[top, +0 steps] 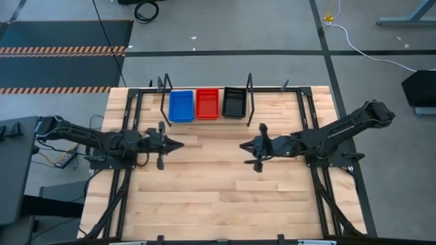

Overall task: Stack baskets on shelf by color
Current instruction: Return to Home Position

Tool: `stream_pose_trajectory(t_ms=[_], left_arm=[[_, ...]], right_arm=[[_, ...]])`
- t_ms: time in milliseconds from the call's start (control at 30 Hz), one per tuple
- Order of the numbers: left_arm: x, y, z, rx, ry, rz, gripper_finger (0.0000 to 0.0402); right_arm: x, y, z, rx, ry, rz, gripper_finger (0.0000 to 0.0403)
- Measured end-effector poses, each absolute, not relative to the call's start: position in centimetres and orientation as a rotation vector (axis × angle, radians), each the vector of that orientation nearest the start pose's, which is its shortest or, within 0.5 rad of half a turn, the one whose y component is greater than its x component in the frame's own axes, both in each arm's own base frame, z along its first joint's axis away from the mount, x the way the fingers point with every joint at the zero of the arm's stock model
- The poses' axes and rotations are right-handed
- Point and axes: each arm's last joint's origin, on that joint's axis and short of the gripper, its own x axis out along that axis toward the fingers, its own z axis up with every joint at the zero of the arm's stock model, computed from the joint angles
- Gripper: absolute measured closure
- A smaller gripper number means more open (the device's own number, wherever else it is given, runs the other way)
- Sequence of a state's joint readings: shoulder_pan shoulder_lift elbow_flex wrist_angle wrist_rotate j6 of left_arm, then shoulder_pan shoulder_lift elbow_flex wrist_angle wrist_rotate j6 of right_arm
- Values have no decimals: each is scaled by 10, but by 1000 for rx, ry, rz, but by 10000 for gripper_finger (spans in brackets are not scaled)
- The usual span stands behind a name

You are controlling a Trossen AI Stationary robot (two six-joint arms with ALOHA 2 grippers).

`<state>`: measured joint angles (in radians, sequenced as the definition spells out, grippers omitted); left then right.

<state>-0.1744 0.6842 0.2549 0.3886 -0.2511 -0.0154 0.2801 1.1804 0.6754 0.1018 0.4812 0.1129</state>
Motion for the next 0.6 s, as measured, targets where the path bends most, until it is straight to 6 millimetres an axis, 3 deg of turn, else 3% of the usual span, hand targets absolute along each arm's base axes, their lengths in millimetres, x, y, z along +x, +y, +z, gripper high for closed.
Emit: stream_pose_trajectory(t_ms=[167,367,600], left_arm=[[135,-16,221,-19,-53,92,397],[119,-13,216,-10,-2,92,397],[110,-15,202,-31,11,62,397]], right_arm=[[208,46,231,14,264,-216,396],[169,35,219,74,147,-213,381],[141,27,206,110,48,-206,395]])
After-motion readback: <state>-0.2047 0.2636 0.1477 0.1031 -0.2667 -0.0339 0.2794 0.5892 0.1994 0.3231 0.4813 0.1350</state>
